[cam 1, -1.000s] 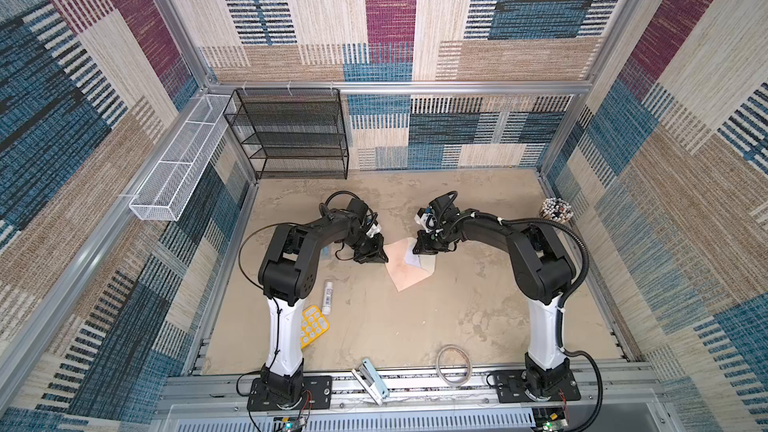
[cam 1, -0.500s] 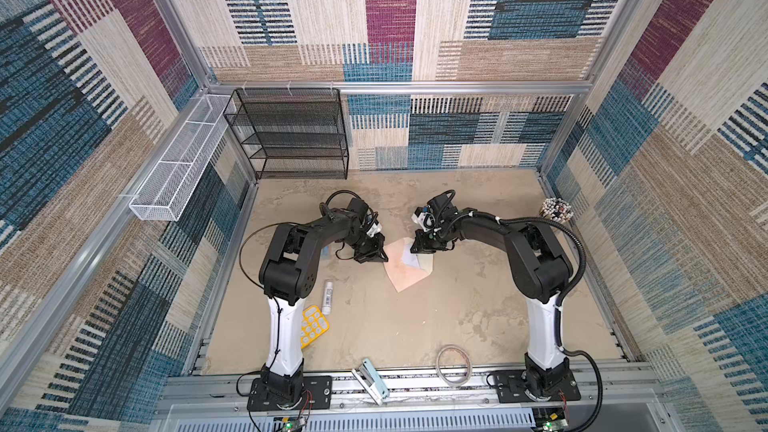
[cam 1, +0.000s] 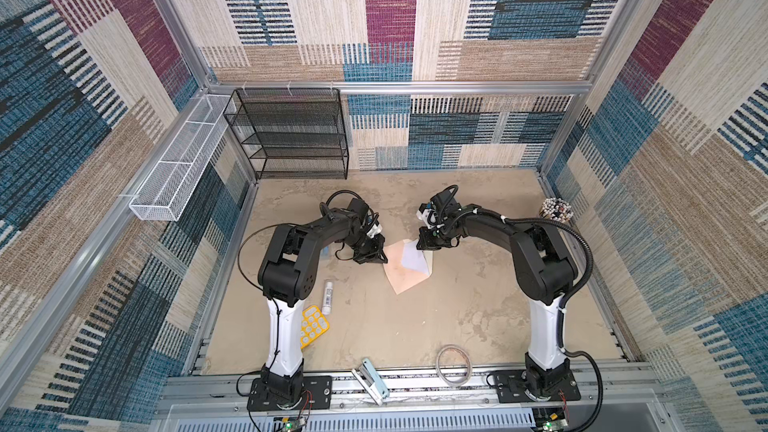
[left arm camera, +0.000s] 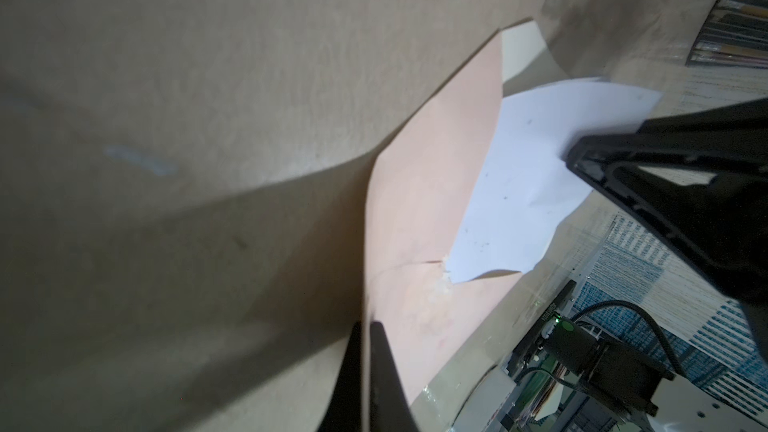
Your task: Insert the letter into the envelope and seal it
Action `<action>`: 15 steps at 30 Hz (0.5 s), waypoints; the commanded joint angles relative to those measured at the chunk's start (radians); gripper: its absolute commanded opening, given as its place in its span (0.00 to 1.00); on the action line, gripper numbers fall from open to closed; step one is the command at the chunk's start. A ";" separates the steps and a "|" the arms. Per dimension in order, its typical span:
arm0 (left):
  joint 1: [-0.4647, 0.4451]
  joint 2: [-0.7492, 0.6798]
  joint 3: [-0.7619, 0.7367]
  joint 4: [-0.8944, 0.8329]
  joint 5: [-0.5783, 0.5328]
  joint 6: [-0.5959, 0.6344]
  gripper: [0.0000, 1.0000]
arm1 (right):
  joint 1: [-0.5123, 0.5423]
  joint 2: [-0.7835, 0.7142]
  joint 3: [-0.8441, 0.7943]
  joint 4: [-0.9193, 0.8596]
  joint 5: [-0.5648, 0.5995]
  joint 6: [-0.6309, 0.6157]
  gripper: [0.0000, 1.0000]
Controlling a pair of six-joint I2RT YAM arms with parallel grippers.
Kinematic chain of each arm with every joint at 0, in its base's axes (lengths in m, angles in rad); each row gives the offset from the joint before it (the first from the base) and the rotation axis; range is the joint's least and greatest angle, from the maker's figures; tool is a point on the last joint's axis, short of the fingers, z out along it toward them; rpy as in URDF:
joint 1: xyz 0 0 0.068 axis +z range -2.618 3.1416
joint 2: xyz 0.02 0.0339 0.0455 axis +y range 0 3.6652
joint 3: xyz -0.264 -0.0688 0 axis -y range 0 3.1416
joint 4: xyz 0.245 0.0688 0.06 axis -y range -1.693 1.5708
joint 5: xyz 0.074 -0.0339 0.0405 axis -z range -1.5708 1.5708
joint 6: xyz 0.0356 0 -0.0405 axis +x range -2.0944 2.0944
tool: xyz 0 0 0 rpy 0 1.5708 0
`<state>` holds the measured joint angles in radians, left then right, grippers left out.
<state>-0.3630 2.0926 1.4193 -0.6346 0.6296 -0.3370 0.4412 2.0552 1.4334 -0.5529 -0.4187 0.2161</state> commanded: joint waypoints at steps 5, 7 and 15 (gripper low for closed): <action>-0.006 0.000 0.008 -0.009 0.005 0.043 0.03 | 0.003 0.029 0.024 0.008 -0.042 -0.013 0.07; -0.007 0.001 0.012 -0.010 0.005 0.043 0.03 | 0.006 0.036 0.027 0.011 -0.055 -0.018 0.07; -0.007 0.010 0.026 -0.010 0.008 0.043 0.04 | 0.024 0.051 0.042 0.008 -0.079 -0.040 0.07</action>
<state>-0.3687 2.0968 1.4364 -0.6456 0.6315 -0.3370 0.4599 2.1006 1.4670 -0.5575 -0.4644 0.1917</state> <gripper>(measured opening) 0.052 0.073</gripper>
